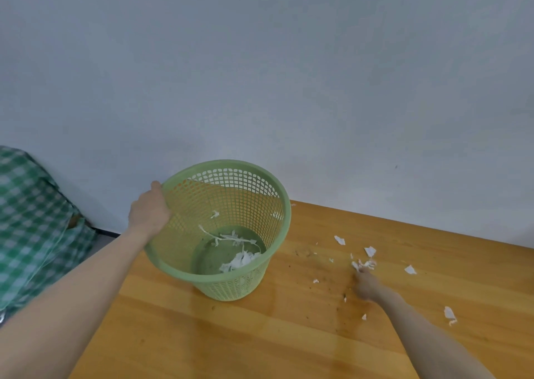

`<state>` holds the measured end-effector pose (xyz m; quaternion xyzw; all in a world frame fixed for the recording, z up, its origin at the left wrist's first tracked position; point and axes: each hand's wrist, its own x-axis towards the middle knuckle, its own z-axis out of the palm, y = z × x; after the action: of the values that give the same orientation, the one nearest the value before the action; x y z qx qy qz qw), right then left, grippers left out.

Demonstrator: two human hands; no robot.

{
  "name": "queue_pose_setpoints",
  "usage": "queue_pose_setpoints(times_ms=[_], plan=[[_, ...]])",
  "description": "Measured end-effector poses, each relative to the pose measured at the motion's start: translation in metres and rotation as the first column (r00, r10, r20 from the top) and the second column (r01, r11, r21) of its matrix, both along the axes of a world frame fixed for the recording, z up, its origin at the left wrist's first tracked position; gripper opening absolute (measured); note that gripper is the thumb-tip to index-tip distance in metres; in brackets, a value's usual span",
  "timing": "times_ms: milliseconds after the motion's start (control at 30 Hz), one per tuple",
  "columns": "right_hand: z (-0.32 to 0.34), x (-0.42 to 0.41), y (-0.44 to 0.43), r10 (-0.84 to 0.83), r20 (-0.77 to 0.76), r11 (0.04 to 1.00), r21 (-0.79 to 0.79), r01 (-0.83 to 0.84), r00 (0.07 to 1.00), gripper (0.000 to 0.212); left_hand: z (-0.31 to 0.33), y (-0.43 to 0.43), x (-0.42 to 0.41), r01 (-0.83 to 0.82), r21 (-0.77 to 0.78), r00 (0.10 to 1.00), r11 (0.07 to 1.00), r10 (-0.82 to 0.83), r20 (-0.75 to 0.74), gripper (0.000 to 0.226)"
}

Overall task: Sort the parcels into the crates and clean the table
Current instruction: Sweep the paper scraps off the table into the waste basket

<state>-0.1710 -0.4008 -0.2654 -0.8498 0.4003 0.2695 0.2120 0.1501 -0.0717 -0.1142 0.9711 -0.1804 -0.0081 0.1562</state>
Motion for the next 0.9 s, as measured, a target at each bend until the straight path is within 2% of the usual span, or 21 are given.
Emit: queue_pose_setpoints(times_ms=[167,233,333,433,633,800,900], plan=[[-0.008,-0.006,-0.004,-0.080,0.043,0.997,0.005,0.080,0.996,0.036,0.000,-0.001,0.000,-0.022,0.021,1.000,1.000,0.022,0.009,0.027],[0.001,-0.009,-0.005,-0.166,0.148,0.986,0.025,0.164,0.975,0.028,0.000,-0.001,0.000,-0.017,0.029,1.000,0.999,0.016,0.011,0.028],[0.025,-0.014,-0.007,-0.403,0.339,0.915,0.158,0.370,0.850,0.040,0.001,0.000,0.000,-0.015,0.023,1.000,1.000,0.015,0.004,0.028],[0.052,-0.013,-0.010,-0.538,0.435,0.843,0.287,0.455,0.723,0.042,0.001,0.000,0.000,-0.012,0.025,1.000,1.000,0.013,-0.001,0.029],[0.104,0.007,-0.002,-0.494,0.581,0.868,0.375,0.325,0.648,0.034,0.002,-0.002,0.000,-0.024,0.023,1.000,0.999,0.025,-0.009,0.028],[0.160,0.041,0.036,-0.403,0.759,0.885,0.465,0.009,0.512,0.040,0.000,0.000,0.001,-0.023,0.031,1.000,0.999,0.023,-0.011,0.029],[0.183,0.055,0.072,-0.314,0.830,0.874,0.442,-0.202,0.461,0.038,0.000,0.001,0.003,-0.029,0.028,0.999,0.999,0.029,-0.015,0.027]])
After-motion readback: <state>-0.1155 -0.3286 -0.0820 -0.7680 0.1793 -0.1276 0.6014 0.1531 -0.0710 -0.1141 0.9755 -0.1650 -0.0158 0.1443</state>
